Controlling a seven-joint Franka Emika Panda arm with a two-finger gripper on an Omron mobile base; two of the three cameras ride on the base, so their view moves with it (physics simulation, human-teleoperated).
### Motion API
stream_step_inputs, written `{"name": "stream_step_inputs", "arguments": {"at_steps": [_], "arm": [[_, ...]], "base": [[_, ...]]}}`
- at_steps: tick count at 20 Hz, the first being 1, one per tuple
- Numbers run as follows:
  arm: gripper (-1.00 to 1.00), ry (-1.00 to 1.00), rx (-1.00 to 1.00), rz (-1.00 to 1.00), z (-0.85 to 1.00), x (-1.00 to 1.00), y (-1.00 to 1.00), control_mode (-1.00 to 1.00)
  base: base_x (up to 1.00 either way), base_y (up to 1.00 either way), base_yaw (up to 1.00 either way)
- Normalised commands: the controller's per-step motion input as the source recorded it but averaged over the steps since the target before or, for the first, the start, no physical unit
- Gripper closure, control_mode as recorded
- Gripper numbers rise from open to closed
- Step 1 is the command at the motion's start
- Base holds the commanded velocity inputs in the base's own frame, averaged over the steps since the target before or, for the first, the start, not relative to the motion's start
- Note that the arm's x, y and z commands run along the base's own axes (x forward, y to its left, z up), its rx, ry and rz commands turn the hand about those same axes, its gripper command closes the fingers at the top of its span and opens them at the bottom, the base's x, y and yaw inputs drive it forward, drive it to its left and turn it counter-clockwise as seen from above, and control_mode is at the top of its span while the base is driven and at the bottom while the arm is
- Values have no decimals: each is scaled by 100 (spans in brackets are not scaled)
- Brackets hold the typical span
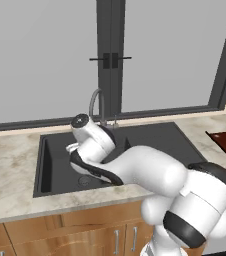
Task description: Pick up all produce items and place them in the sink. Turn on the sink faucet to wash them. Then turn the sink off and put them in the tray.
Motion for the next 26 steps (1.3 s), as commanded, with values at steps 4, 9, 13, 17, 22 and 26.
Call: {"name": "stream_step_inputs", "arguments": {"at_steps": [4,9,13,17,22,26], "arm": [[100,0,-3,0,-26,8,12,-100],[100,2,0,0,-35,30,15,-100],[100,9,0,0,-23,34,15,-100],[100,9,0,0,-30,31,17,-100],[100,2,0,0,-36,23,17,-100],[100,0,0,-1,-30,20,17,-100]], "base": [[0,0,0],[0,0,0],[0,0,0],[0,0,0],[0,0,0],[0,0,0]]}}
